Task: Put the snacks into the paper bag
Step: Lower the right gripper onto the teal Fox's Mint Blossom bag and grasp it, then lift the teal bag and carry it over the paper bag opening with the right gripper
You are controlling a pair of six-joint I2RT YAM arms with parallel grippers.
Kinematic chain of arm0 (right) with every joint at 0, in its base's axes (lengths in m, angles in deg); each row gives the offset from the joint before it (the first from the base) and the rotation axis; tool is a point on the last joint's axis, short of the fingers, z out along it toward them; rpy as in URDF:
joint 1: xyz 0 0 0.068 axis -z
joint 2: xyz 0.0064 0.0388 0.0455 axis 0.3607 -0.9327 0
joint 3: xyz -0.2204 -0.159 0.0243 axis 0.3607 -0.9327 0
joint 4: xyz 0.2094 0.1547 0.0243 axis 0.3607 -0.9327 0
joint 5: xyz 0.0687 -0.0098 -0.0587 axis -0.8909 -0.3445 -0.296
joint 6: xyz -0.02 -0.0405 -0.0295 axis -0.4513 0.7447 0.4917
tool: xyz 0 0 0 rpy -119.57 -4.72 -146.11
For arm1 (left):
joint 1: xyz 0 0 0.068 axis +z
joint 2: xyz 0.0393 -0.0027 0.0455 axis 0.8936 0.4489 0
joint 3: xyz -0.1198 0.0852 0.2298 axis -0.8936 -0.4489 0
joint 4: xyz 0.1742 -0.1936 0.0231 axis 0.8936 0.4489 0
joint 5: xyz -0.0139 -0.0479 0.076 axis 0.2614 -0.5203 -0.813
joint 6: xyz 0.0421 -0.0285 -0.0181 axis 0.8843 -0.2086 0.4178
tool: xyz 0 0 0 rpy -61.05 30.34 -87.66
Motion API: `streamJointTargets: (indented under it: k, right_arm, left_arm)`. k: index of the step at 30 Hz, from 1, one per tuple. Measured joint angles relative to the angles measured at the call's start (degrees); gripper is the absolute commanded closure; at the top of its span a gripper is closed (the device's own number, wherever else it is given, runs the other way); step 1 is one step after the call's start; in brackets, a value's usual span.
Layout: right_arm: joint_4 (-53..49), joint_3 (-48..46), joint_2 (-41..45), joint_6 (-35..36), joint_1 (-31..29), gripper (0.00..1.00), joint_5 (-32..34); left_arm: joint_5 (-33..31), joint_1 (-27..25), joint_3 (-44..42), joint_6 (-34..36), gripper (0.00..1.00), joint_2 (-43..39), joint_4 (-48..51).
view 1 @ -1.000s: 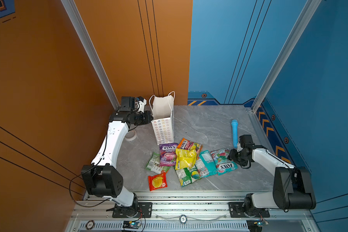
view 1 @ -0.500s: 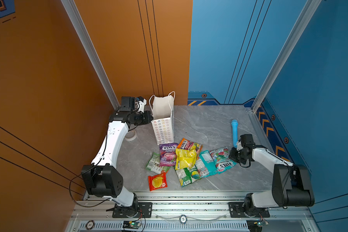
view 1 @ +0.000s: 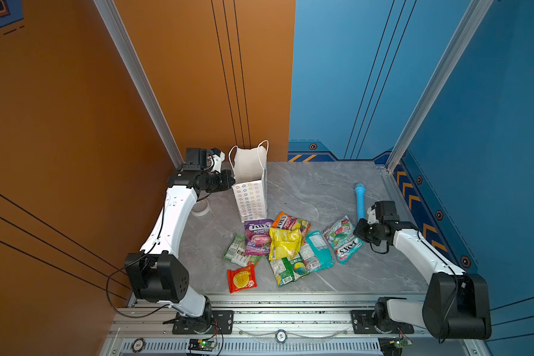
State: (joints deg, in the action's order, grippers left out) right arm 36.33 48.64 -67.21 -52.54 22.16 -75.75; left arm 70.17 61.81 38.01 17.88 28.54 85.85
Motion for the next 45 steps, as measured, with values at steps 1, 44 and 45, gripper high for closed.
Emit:
streamJointTargets:
  k: [1,44,45]
  right_arm:
    - [-0.3,0.8,1.0,-0.2,-0.3,1.00,0.0]
    - [0.4,43.1,-6.1,-10.3,-38.0,1.00,9.8]
    - [0.7,44.1,-6.6,-10.3,-38.8,1.00,9.8]
  left_arm:
    - [0.0,0.0,0.0,0.0,0.98,0.0,0.0]
    - [0.1,0.0,0.0,0.0,0.98,0.3,-0.2]
    - [0.1,0.0,0.0,0.0,0.98,0.4,-0.2]
